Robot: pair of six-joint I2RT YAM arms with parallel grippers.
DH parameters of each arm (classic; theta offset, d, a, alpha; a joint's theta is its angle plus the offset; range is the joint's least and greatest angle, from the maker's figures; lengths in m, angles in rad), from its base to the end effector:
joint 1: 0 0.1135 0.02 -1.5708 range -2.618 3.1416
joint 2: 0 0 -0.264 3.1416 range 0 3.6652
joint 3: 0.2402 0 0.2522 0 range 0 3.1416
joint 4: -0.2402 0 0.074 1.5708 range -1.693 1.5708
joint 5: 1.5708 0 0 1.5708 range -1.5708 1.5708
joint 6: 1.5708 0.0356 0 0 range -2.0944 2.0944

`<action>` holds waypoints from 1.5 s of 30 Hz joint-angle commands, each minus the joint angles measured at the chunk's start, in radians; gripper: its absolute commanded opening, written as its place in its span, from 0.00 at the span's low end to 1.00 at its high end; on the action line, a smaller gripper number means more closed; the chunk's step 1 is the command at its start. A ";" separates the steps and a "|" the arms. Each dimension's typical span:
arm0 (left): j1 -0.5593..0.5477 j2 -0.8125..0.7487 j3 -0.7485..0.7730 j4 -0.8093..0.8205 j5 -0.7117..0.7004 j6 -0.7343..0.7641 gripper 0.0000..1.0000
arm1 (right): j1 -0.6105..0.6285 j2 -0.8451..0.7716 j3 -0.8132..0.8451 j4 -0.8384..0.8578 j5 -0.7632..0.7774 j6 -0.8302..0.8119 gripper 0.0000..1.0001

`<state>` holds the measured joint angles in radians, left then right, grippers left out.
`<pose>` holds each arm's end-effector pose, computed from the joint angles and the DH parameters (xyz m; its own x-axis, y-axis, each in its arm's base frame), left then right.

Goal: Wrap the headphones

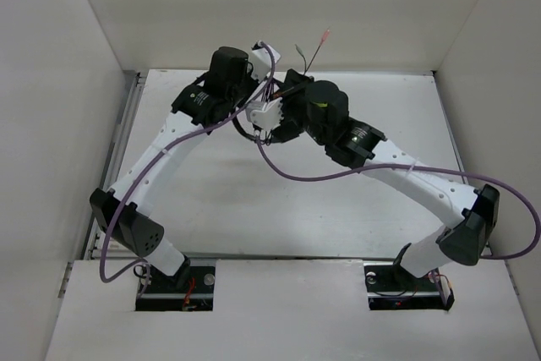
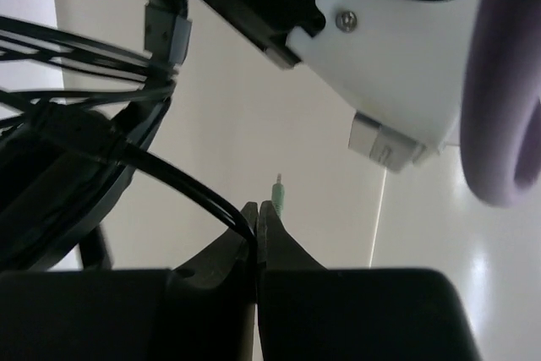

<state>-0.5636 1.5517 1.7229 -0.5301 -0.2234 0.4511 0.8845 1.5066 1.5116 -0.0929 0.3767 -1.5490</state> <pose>0.2983 -0.1792 0.4401 -0.1165 0.5766 -0.8087 0.4405 0.7598 0.4782 0.2347 0.2659 0.4288 0.4858 -0.8740 0.0106 -0.0662 -0.0489 -0.9966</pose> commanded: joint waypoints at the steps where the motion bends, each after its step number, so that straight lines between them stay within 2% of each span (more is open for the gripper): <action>1: -0.049 -0.062 0.040 -0.090 0.143 -0.011 0.00 | -0.061 -0.036 -0.002 0.052 0.005 0.030 0.00; 4: -0.057 -0.068 0.052 -0.116 0.185 -0.028 0.00 | -0.078 -0.039 0.016 -0.065 -0.053 0.121 0.02; 11: -0.060 -0.093 0.093 -0.192 0.332 -0.075 0.00 | -0.129 -0.040 0.087 -0.336 -0.286 0.341 0.13; 16: -0.054 -0.113 0.099 -0.238 0.409 -0.094 0.00 | -0.187 -0.040 0.137 -0.441 -0.452 0.438 0.17; 30: -0.080 -0.114 0.248 -0.364 0.611 -0.120 0.00 | -0.348 -0.017 0.154 -0.470 -0.755 0.619 0.28; 34: -0.071 -0.114 0.262 -0.386 0.674 -0.141 0.00 | -0.393 -0.003 0.171 -0.510 -0.889 0.688 0.29; 40: -0.028 -0.117 0.247 -0.389 0.739 -0.180 0.00 | -0.500 0.010 0.191 -0.531 -1.169 0.865 0.32; 45: 0.004 -0.108 0.257 -0.383 0.780 -0.210 0.00 | -0.563 0.000 0.148 -0.515 -1.288 0.954 0.35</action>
<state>-0.5751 1.4757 1.9419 -0.9348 0.4442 0.2878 0.3637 1.5074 1.6608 -0.6201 -0.7921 -0.6876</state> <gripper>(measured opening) 0.094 0.350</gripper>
